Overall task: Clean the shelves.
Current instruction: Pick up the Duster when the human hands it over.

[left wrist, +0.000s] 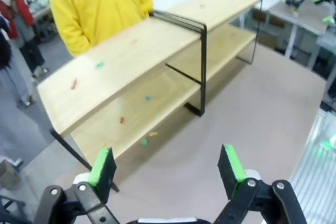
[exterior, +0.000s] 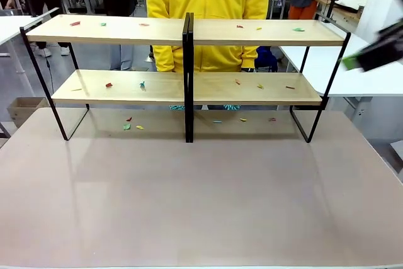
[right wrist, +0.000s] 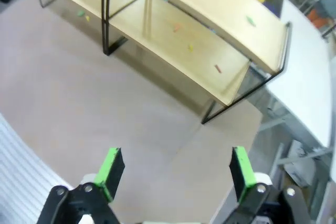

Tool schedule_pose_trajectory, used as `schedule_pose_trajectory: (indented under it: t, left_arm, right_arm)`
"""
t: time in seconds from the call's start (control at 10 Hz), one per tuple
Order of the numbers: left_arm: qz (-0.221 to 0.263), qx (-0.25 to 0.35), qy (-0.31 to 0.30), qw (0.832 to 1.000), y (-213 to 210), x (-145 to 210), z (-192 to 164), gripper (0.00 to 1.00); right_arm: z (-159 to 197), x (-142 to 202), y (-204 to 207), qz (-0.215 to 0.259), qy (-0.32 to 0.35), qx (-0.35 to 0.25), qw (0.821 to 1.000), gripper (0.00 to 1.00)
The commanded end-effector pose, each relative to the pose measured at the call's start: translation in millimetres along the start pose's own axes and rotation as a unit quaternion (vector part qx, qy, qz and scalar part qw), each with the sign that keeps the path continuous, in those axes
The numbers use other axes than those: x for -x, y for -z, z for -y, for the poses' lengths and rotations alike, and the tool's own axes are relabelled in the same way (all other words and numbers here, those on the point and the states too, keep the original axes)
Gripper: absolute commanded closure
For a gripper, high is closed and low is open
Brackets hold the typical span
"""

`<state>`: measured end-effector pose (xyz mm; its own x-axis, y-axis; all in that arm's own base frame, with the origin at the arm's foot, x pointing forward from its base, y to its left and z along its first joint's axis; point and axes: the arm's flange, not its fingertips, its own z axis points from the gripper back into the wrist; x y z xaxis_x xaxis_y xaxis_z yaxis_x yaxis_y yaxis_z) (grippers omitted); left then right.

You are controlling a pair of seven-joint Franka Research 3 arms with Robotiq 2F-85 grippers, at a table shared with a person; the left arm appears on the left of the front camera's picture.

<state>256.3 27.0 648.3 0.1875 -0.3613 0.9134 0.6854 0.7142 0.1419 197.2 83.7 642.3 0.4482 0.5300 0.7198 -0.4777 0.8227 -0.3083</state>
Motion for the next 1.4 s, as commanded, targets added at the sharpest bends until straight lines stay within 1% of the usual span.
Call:
schedule_pose_trajectory:
  t: [0.0, 0.2, 0.5, 0.6, 0.7, 0.8, 0.9, 1.2, 1.3]
  left_arm:
    - [0.023, -0.007, -0.022, 0.999, 34, 78, 42, 0.00]
    - [0.013, -0.009, -0.037, 0.999, 27, 76, 37, 0.00]
    - [0.004, -0.012, -0.043, 0.999, 32, 80, 42, 0.00]
    - [-0.001, -0.006, -0.042, 0.999, 33, 78, 34, 0.00]
    - [-0.020, -0.019, -0.045, 0.999, 33, 81, 37, 0.00]
    - [-0.006, -0.005, -0.035, 0.999, 17, 9, -15, 0.00]
    - [-0.006, -0.005, -0.035, 0.999, 17, 9, -15, 0.00]
    - [-0.006, -0.005, -0.035, 0.999, 17, 9, -15, 0.00]
    - [-0.006, -0.005, -0.035, 0.999, 17, 9, -15, 0.00]
  right_arm:
    - [-42, 156, 32, 0.011, -0.013, 0.026, 1.000, 0.00]
    - [-43, 160, 33, 0.019, 0.001, 0.023, 1.000, 0.00]
    - [-41, 164, 33, 0.024, -0.004, 0.031, 0.999, 0.00]
    - [-41, 163, 34, 0.026, 0.001, 0.033, 0.999, 0.00]
    - [-40, 166, 34, 0.029, -0.001, 0.036, 0.999, 0.00]
    - [-41, 167, 33, 0.034, -0.001, 0.038, 0.999, 0.00]
    - [-41, 166, 33, 0.043, 0.001, 0.041, 0.998, 0.00]
    - [-36, 172, 26, 0.094, 0.075, 0.041, 0.992, 0.00]
    - [-35, 174, 24, 0.107, 0.086, 0.041, 0.990, 0.00]
